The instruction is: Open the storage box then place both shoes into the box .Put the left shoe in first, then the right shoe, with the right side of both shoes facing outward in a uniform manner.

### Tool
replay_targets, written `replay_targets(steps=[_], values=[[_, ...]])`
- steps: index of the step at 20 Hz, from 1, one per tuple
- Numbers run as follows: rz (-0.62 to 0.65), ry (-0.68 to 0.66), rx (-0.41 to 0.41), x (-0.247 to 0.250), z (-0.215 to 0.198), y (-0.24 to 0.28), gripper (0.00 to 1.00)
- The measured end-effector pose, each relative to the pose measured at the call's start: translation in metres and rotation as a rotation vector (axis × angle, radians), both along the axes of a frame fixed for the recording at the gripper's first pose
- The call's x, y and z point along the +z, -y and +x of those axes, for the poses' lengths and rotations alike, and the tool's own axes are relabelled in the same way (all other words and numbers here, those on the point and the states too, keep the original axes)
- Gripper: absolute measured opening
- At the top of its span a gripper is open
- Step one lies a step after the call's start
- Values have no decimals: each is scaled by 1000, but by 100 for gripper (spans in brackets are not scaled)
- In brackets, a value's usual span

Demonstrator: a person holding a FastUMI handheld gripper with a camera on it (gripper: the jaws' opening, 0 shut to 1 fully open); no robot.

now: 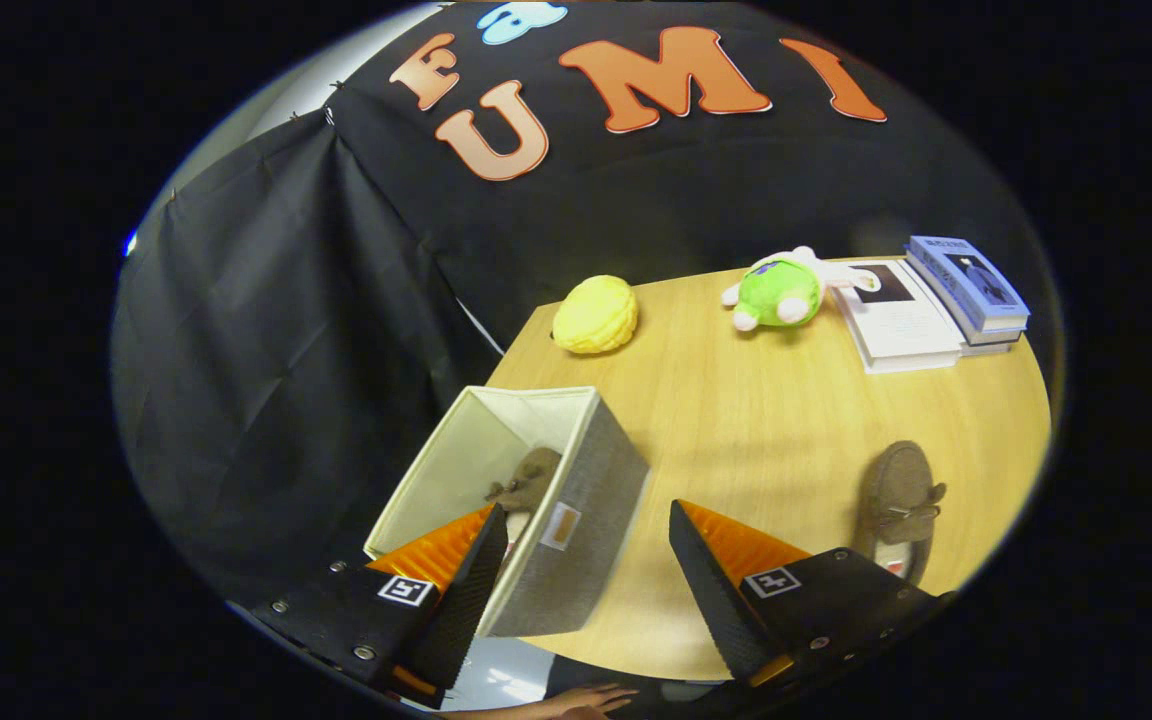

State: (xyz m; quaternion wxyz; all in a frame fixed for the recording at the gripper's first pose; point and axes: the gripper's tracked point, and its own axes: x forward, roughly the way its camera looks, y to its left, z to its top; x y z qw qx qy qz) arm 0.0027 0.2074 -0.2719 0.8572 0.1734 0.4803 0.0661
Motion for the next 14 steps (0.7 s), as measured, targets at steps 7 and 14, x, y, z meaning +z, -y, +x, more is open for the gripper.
replay_targets(steps=[7,14], values=[[-177,-21,-47,-21,-40,99,97],[-234,-100,-102,-60,-83,165,96]])
